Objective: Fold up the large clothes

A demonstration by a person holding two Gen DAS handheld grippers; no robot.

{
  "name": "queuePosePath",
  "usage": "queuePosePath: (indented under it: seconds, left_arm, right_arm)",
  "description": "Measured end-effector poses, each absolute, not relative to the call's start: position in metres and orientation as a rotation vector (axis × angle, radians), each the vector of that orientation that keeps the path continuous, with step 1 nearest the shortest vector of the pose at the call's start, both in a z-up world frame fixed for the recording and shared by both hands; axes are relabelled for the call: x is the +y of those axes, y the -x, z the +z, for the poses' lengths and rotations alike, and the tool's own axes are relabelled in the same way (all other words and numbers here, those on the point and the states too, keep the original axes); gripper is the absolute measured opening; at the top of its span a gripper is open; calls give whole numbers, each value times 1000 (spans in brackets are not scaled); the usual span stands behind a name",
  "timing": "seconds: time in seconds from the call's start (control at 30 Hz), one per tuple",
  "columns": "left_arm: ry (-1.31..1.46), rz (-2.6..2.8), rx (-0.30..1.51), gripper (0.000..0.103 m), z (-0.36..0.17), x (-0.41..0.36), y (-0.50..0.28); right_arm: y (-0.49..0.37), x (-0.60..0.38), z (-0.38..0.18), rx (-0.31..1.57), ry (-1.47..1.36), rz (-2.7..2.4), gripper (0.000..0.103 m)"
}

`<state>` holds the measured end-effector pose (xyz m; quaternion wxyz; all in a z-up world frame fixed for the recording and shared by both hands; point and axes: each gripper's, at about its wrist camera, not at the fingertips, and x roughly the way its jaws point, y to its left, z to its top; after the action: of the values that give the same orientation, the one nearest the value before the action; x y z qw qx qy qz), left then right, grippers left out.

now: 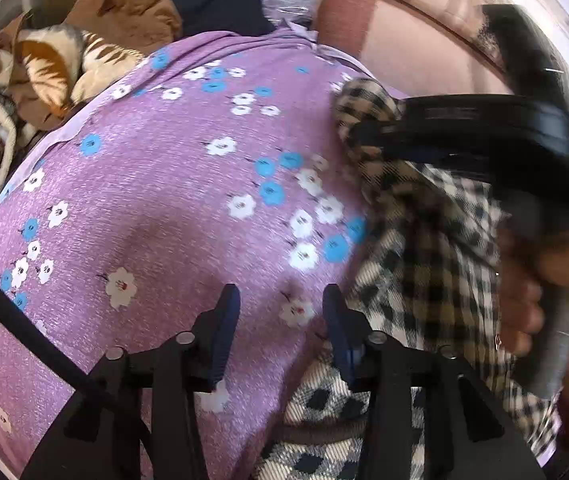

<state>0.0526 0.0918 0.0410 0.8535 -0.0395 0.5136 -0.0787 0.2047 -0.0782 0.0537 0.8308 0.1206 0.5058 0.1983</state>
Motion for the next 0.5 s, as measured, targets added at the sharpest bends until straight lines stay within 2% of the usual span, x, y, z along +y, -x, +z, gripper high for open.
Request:
queuePosePath:
  seconds: [0.07, 0.13, 0.33, 0.5]
  left_arm:
    - [47, -187, 1083, 54, 40, 86, -47]
    - [28, -202, 1093, 54, 37, 83, -43]
    - [50, -216, 1148, 55, 23, 82, -32]
    - [44, -220, 1150, 55, 21, 87, -21]
  right_arm:
    - [-179, -100, 63, 1050, -255, 409, 38]
    - [-148, -132, 64, 1035, -254, 370, 45]
    - [-77, -262, 33, 1096, -300, 45, 45]
    - [-14, -358, 32, 1088, -393, -182, 45]
